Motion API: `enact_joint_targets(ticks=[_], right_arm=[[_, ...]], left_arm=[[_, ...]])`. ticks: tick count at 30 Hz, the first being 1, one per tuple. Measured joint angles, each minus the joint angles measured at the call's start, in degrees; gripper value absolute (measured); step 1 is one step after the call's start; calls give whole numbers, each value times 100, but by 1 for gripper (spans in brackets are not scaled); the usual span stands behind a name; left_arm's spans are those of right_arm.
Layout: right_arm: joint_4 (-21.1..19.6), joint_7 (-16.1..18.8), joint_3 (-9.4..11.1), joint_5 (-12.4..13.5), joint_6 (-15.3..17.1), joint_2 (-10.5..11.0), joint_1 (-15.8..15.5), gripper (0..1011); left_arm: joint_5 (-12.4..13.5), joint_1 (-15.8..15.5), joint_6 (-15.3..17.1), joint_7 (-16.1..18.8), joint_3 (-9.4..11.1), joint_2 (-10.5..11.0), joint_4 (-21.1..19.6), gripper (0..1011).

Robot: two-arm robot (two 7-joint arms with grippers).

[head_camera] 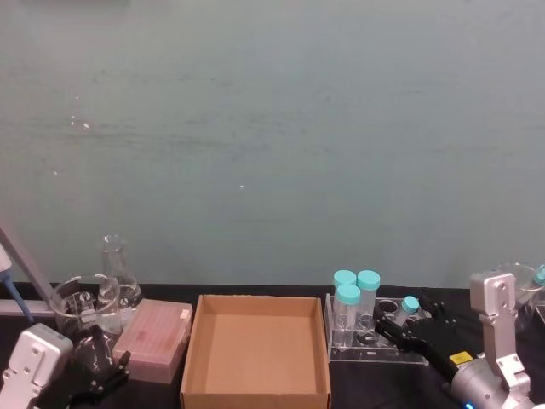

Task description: Use the right hand to move the test tube from the test tube rack into the box.

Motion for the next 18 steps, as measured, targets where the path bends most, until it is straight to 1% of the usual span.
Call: enact_joint_targets(ticks=[6,18], right_arm=[[-32,-40,16,-138,-1,-6,-5,1003],[-31,-38,10,-103,-4,-4,-7,1002]], left_arm=[[0,0,0,0,0,0,0,1000],[0,0,0,0,0,0,0,1000]])
